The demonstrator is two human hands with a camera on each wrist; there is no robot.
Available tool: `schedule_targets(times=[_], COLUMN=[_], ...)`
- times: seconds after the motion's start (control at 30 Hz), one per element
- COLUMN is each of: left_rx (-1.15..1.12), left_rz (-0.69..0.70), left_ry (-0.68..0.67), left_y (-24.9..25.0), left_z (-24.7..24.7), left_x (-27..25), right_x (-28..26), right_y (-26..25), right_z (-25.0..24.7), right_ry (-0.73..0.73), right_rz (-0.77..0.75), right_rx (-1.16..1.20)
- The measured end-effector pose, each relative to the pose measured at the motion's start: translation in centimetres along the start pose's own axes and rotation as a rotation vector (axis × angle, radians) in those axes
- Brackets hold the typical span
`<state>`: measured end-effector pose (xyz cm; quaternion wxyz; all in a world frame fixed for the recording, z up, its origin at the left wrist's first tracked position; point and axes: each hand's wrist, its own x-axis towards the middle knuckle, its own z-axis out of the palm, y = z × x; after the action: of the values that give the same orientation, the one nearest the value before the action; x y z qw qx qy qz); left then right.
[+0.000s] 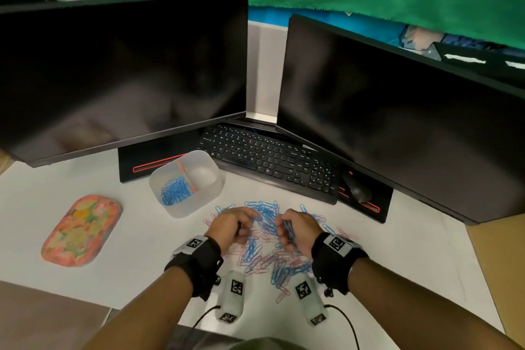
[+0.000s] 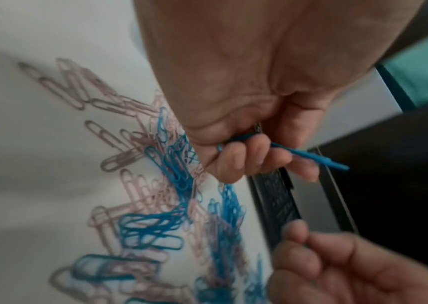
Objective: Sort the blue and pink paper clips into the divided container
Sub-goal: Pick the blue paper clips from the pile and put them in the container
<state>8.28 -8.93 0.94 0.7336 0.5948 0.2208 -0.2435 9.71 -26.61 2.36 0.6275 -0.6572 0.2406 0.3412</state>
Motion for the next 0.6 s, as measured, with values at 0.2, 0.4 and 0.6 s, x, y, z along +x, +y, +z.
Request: schedule_targets(times=[0.2, 0.4, 0.6], left_rx=[-0.496, -0.634, -0.560], left_rz=[0.036, 0.072, 0.077], left_ry=[0.066, 0.340, 0.547], left_y=[3.0, 6.3, 9.4], left_z=[-3.3, -8.0, -10.2], left_x=[-2.2, -2.3, -2.8], right_x=[-0.2, 1.0, 1.2], right_y=[-4.5, -9.0, -12.3], right_z=[6.1, 13.0, 17.8], right_ry=[-0.116, -0.199, -0.234], right_rz=[-0.006, -0.042, -0.076], right_rx=[-0.034, -0.172, -0.224])
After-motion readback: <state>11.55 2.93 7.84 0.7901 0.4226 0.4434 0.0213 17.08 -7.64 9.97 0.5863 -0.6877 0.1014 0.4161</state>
